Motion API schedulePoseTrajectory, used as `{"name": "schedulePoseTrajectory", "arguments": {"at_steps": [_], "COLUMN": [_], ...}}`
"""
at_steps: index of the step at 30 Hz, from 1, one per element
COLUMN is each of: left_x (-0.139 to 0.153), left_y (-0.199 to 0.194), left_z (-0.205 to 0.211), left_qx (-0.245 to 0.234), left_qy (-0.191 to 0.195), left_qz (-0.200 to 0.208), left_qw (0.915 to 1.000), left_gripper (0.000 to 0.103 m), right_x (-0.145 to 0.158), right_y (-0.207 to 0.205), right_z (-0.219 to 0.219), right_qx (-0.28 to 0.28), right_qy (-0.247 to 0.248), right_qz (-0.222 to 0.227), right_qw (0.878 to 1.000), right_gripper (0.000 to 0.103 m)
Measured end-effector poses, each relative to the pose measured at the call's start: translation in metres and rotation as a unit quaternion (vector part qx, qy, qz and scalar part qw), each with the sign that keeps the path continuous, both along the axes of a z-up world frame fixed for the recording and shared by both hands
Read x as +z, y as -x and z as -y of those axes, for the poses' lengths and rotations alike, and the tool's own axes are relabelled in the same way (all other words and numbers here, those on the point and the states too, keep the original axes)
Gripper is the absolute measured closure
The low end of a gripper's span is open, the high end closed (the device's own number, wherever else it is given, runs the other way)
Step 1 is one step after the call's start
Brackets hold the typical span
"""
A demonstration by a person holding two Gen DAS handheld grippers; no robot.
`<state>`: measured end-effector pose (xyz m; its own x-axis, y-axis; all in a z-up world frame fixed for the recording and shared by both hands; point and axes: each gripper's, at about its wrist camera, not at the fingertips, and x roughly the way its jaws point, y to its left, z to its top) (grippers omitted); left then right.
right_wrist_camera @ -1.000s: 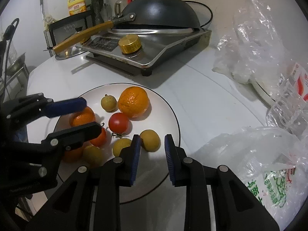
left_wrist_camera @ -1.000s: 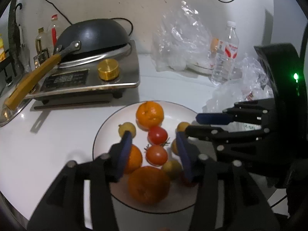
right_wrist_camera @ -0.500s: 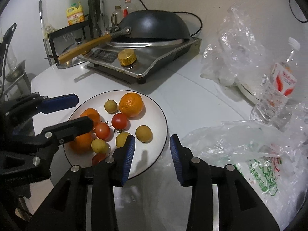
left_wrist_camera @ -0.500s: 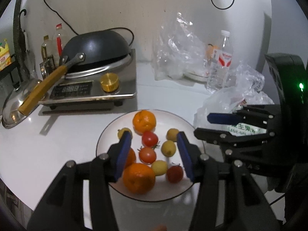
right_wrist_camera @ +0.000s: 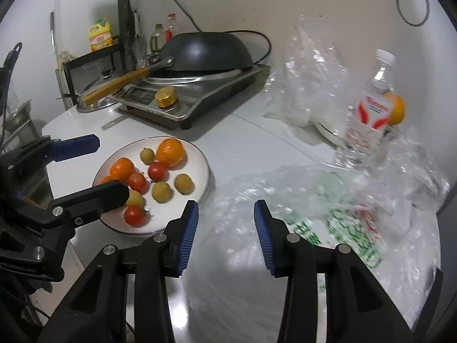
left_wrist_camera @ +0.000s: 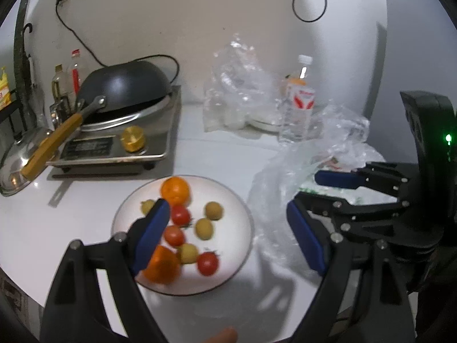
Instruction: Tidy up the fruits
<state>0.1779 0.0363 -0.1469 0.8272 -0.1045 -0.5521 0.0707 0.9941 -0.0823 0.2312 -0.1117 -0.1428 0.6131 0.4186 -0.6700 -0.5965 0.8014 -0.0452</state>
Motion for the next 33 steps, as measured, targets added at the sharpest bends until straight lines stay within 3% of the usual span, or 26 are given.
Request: {"name": "schedulePoseTrajectory", "arguments": {"at_steps": [15, 20, 33], "left_x": [0.016, 0.03, 0.082], "left_y": [0.007, 0.019, 0.063], "left_z": [0.053, 0.067, 0.089], "left_qx": [-0.015, -0.016, 0.0], "left_qy": [-0.022, -0.023, -0.047], "left_qz": [0.014, 0.035, 0.1], "left_qw": [0.9995, 0.999, 0.9939], "left_gripper": [0.013, 0.013, 0.011], "right_x": [0.019, 0.032, 0.083], "right_y": [0.017, 0.028, 0.073], "right_z": [0.063, 0.08, 0.114], "right_qx": [-0.048, -0.061, -0.083], "right_qy": [-0.007, -0.008, -0.03], "right_qz": [0.023, 0.041, 0.101], "right_qw": [0.999, 0.997, 0.991], "right_gripper": [0.057, 0.05, 0.047]}}
